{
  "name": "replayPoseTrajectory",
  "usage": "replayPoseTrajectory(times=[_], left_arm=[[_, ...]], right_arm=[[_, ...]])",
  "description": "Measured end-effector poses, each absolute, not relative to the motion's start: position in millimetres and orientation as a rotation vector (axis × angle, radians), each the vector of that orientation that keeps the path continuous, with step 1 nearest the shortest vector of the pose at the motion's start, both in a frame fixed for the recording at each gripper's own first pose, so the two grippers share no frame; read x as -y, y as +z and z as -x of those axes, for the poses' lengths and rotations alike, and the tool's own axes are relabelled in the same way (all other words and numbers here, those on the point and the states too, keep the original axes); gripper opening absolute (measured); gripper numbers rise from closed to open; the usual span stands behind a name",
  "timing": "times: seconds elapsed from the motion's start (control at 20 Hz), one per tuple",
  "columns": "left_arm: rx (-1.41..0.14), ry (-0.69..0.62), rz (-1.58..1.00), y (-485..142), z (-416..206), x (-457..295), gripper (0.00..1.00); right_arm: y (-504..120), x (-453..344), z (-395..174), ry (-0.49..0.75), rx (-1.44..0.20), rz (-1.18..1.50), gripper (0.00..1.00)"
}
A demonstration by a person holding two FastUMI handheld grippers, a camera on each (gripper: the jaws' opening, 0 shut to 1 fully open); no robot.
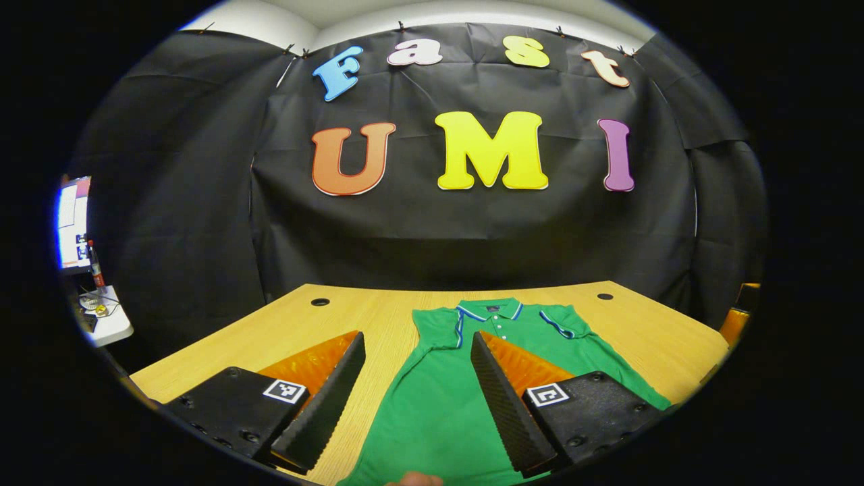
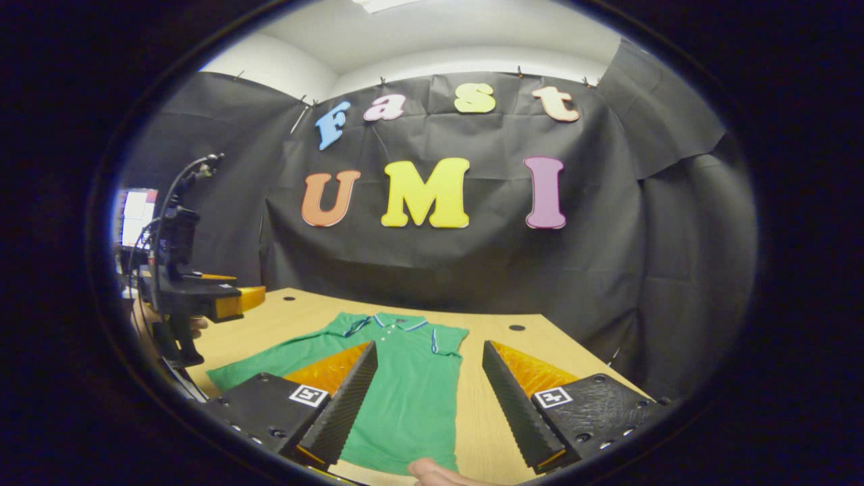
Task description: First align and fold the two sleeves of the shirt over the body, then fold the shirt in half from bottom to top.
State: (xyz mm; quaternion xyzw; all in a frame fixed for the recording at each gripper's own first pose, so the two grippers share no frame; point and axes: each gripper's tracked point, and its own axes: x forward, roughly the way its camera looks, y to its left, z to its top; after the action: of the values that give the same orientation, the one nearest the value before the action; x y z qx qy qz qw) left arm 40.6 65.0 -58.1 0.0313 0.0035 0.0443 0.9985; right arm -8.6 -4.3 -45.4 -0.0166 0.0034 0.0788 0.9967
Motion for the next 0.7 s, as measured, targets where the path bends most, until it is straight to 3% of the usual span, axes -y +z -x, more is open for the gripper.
replayPoseTrajectory(times=[0.2, 0.7], left_arm=[[-0.066, 0.069, -0.019, -103.8, -11.2, -76.9, 1.00], [-0.186, 0.093, -0.031, -188.3, -3.1, -104.0, 1.00]], right_arm=[[-92.2, 7.9, 14.2, 0.153, -0.126, 0.020, 0.95], [-156.8, 26.3, 13.5, 0.070, -0.181, 0.079, 0.95]])
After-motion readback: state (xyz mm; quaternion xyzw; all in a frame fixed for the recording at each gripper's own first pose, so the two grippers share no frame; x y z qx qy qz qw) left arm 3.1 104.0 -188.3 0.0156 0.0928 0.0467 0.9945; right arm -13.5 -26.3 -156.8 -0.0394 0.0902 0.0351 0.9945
